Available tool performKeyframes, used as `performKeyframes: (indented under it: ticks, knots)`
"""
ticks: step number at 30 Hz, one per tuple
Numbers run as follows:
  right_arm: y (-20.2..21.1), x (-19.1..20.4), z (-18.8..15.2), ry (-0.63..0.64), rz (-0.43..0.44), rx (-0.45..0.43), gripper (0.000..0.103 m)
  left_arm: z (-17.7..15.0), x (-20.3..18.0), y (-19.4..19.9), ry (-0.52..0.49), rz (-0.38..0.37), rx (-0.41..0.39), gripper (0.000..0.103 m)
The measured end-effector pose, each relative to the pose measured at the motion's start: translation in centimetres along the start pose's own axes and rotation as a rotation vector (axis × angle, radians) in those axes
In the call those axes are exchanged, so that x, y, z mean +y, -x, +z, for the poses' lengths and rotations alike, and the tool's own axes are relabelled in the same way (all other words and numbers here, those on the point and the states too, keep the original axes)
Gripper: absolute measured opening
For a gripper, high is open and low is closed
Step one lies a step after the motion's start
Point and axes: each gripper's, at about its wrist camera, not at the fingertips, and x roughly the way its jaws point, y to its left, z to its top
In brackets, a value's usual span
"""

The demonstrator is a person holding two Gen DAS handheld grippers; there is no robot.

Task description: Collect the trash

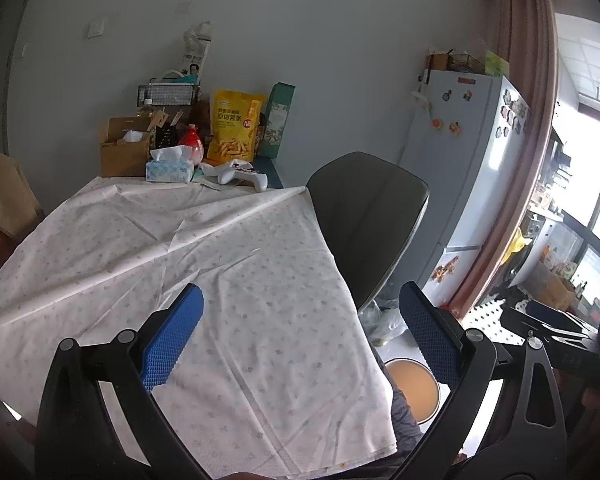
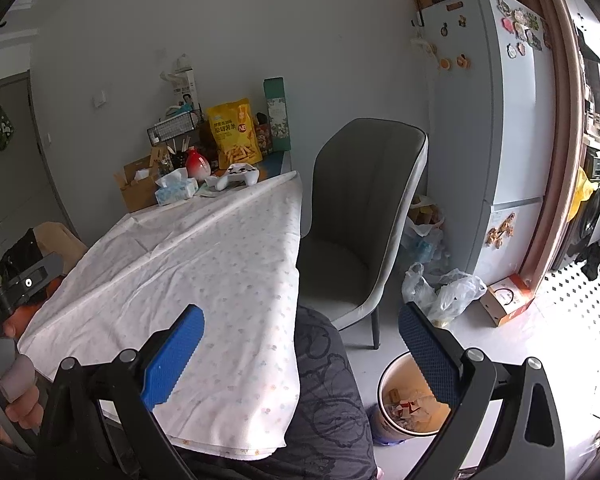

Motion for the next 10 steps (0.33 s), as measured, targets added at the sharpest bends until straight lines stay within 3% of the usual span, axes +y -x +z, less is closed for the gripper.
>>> performKeyframes:
  ticks: [10]
  knots:
    - [-0.09,-0.05,-0.06,0.004,0.000,-0.002,0.095,-0.04,0.05,-0.17,0.001,0.002,0.010,0.097]
